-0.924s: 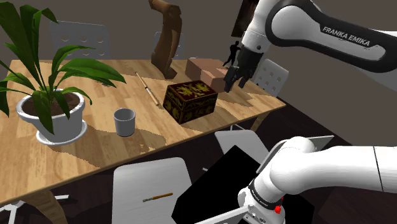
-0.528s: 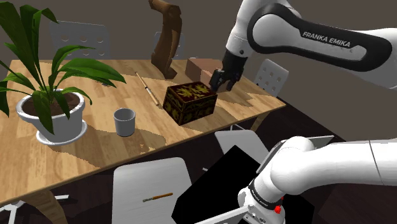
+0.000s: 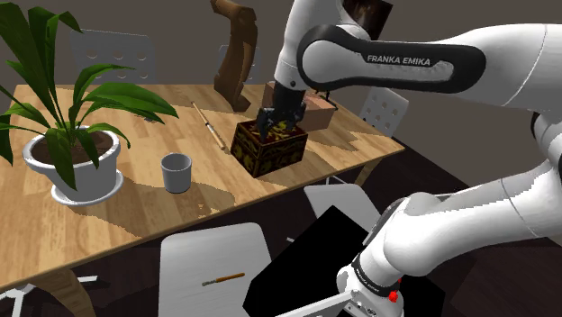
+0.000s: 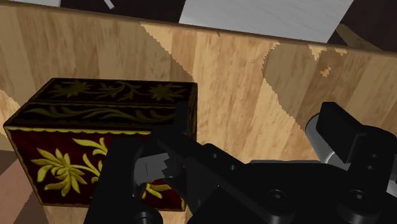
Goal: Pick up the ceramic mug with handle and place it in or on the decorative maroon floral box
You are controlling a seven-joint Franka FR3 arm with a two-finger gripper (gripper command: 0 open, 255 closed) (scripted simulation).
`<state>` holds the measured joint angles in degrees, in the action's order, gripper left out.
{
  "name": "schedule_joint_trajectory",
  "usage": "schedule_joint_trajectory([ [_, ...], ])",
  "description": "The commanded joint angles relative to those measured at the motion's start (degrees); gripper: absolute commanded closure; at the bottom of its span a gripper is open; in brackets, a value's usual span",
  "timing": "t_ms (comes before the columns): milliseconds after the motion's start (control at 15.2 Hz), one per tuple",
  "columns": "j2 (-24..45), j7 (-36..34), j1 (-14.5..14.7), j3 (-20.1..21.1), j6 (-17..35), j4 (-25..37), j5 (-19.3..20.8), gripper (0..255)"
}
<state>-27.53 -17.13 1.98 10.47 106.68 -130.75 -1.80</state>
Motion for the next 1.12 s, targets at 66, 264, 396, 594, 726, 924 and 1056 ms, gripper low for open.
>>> schedule_joint_trajectory([
  [66, 5.2, -3.1, 0.4, 2.6, 3.5, 1.8, 0.3, 0],
  [264, 11.1, -6.3, 0.7, 4.9, 6.3, 4.8, 1.3, 0],
  [396, 15.2, -8.6, 0.9, 6.4, 7.8, 7.2, 2.4, 0],
  [594, 21.6, -12.1, 1.4, 8.3, 9.6, 11.4, 4.7, 0],
  [726, 26.0, -14.5, 1.9, 9.4, 10.5, 14.5, 6.5, 0],
  [924, 32.7, -18.1, 3.1, 10.5, 11.1, 19.8, 9.6, 0],
  [1056, 37.4, -20.3, 4.2, 10.9, 11.2, 23.8, 11.8, 0],
])
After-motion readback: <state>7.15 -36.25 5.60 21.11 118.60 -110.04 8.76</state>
